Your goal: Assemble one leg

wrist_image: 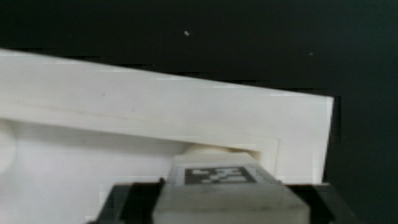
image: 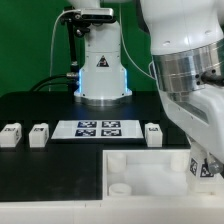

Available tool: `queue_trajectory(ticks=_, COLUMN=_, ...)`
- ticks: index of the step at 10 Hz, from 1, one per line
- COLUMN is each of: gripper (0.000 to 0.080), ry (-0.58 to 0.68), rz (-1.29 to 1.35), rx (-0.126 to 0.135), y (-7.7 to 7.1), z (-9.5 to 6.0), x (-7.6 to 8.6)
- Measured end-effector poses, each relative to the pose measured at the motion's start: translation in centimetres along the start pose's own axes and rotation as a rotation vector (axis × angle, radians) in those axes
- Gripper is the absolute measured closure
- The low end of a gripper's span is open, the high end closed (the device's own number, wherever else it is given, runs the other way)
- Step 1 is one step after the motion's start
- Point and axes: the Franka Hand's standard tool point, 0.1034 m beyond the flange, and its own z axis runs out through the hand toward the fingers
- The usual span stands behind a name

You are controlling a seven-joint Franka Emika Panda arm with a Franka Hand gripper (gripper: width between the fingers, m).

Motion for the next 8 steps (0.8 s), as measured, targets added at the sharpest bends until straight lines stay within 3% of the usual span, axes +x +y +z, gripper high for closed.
queue_trajectory(ticks=1, gripper=0.0504, ry=0.0, rz=-0.04, rx=0.0, y=0.0, z=0.0, x=0.01)
queue_trajectory(ticks=2, gripper=0.0415, ry=0.0, rz=-0.077, rx=0.0, y=0.01, z=0.01, x=0.0)
queue_trajectory(ticks=3, gripper=0.0415, ry=0.003, rz=-0.123, rx=-0.006, y=0.04, z=-0.02, x=0.06)
queue_trajectory(ticks=4, gripper=0.0222, ry=0.005, rz=-0.292, rx=-0.021, y=-0.01, z=-0.25, x=0.32)
queue_trajectory(ticks=5, gripper=0.0222, ry=0.012, rz=-0.44, rx=-0.037, y=-0.14, z=-0.56, x=0.5)
queue_trajectory(ticks=6, gripper=0.0162, ry=0.038, rz=-0.612, rx=-0.062, y=-0.25, z=-0.77, x=0.32)
queue_trajectory(ticks=8, gripper=0.0152, ry=0.033, rz=-0.807, rx=-0.066, y=-0.23, z=-0.7, x=0.58)
